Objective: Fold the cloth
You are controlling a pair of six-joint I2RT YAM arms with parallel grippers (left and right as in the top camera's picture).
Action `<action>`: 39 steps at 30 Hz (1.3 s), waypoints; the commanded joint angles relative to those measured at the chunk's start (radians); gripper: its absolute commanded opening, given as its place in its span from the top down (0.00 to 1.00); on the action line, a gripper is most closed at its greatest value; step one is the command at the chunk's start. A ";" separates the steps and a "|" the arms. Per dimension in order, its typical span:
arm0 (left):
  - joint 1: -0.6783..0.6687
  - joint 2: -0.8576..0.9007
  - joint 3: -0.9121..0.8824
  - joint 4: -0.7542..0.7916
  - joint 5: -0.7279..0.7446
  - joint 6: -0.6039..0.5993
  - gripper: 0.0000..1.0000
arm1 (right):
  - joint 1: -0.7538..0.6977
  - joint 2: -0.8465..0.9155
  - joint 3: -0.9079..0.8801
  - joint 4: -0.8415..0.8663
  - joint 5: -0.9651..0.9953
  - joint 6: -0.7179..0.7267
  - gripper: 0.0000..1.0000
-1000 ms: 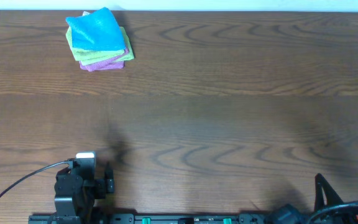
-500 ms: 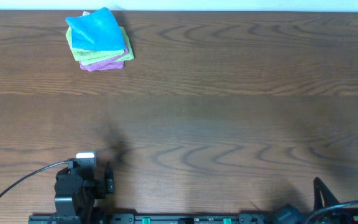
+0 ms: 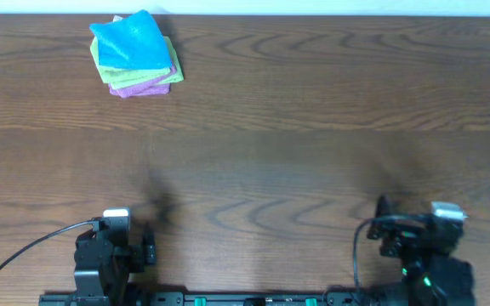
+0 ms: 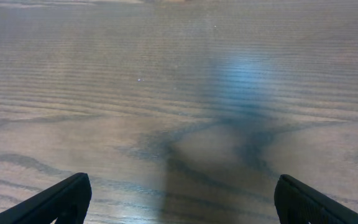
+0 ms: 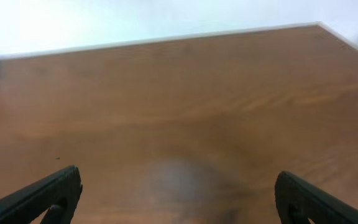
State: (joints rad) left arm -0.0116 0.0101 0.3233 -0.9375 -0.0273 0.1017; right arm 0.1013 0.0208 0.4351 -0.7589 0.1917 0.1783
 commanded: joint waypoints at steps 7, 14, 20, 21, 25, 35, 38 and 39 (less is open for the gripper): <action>-0.004 -0.006 -0.016 -0.050 -0.009 0.007 0.05 | -0.074 -0.015 -0.199 0.071 -0.096 -0.056 0.01; -0.004 -0.006 -0.016 -0.049 -0.009 0.008 0.05 | -0.074 -0.015 -0.277 0.062 -0.156 -0.064 0.01; -0.004 -0.006 -0.016 -0.049 -0.009 0.008 0.05 | -0.061 -0.015 -0.276 0.024 -0.182 -0.064 0.01; -0.004 -0.006 -0.016 -0.050 -0.009 0.008 0.05 | -0.061 -0.015 -0.276 0.025 -0.182 -0.064 0.01; -0.004 -0.006 -0.016 -0.049 -0.009 0.007 0.05 | -0.061 -0.015 -0.276 0.034 -0.182 -0.064 0.01; -0.004 -0.006 -0.016 -0.049 -0.009 0.008 0.05 | -0.061 -0.015 -0.276 0.034 -0.182 -0.064 0.01; -0.004 -0.006 -0.016 -0.049 -0.009 0.008 0.05 | -0.061 -0.015 -0.276 0.034 -0.182 -0.064 0.01; -0.004 -0.006 -0.016 -0.049 -0.009 0.007 0.05 | -0.061 -0.015 -0.276 0.034 -0.182 -0.064 0.01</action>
